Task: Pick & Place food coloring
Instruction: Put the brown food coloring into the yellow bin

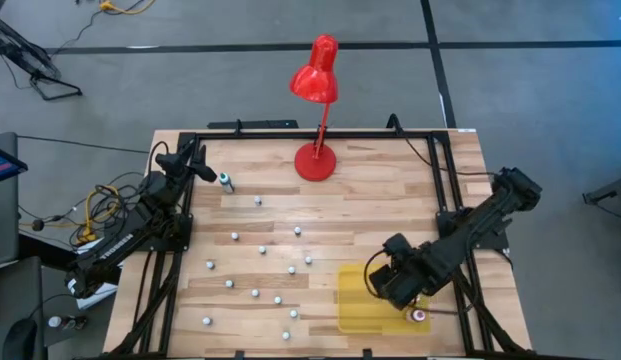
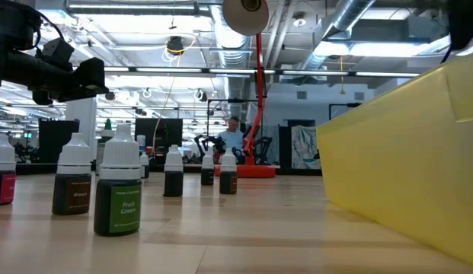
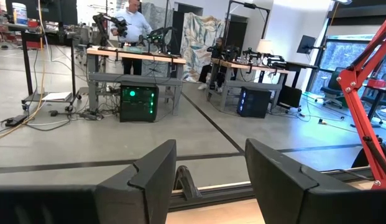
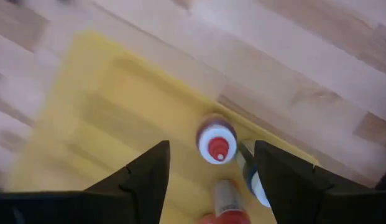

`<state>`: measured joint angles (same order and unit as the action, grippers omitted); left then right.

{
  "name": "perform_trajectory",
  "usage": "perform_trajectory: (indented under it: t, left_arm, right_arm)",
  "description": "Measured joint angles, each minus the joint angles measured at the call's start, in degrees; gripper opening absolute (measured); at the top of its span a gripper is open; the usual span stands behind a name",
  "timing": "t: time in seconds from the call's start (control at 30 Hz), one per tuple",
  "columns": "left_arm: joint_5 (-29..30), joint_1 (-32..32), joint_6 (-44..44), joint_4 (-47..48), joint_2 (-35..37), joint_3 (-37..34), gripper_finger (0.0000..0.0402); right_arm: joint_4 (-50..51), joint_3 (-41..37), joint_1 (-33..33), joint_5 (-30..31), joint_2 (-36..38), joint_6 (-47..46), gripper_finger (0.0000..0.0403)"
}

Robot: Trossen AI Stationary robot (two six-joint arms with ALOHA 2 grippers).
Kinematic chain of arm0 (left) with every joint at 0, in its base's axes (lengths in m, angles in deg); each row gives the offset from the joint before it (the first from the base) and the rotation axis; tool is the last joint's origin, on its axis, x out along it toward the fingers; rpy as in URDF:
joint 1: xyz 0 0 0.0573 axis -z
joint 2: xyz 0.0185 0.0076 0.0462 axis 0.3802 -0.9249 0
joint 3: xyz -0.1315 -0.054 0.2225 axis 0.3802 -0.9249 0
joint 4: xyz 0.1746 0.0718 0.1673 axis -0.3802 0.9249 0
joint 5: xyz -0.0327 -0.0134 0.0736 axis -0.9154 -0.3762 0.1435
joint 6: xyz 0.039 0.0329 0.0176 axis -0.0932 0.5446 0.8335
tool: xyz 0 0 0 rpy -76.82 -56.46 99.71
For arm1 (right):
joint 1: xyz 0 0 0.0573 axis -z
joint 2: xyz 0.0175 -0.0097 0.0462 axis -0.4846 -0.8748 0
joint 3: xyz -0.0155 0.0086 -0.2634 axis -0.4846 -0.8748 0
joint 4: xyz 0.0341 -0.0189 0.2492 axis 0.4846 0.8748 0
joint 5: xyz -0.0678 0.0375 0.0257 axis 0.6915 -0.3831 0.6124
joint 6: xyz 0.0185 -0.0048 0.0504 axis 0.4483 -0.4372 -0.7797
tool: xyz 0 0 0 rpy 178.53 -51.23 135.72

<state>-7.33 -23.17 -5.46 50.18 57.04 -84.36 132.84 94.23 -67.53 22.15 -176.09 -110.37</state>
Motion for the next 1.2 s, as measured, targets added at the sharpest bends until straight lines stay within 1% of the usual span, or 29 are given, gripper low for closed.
perform_trajectory:
  t: [0.07,0.13,0.23,0.3,0.47,0.6,0.7,0.8,0.9,1.0,1.2]
  left_arm:
    - [0.0,0.0,0.0,0.0,0.0,0.0,0.0184]
    - [0.0,0.0,0.0,0.0,0.0,0.0,0.0184]
    - [0.0,0.0,0.0,0.0,0.0,0.0,0.0184]
    - [0.0,0.0,0.0,0.0,0.0,0.0,0.0184]
    - [0.0,0.0,0.0,0.0,0.0,0.0,0.0184]
    - [0.0,0.0,0.0,0.0,0.0,0.0,0.0184]
    - [0.0,0.0,0.0,0.0,0.0,0.0,0.0184]
    - [0.0,0.0,0.0,0.0,0.0,0.0,0.0184]
    - [0.0,0.0,0.0,0.0,0.0,0.0,0.0184]
    - [0.0,0.0,0.0,0.0,0.0,0.0,0.0184]
    - [0.0,0.0,0.0,0.0,0.0,0.0,0.0184]
  right_arm:
    - [-1.3,0.0,0.5,3.3,1.7,0.2,0.0224]
    - [-4.0,0.0,1.3,7.7,3.0,2.8,0.0222]
    - [-11.1,0.0,3.5,13.0,3.9,10.9,0.0219]
    - [-16.0,0.0,5.7,13.5,3.9,18.3,0.0219]
    - [-27.2,0.0,10.2,11.5,3.5,35.0,0.0218]
    - [-33.1,0.1,13.7,10.9,3.4,48.6,0.0215]
    - [-34.2,0.1,16.9,6.7,2.0,54.6,0.0213]
    - [-37.6,0.1,19.4,1.1,-1.9,61.3,0.0213]
    - [-42.5,0.0,20.5,-4.5,-6.9,71.6,0.0215]
    - [-45.9,0.0,21.4,-6.4,-10.9,78.9,0.0216]
    - [-50.1,0.0,23.5,-7.2,-17.0,87.6,0.021]
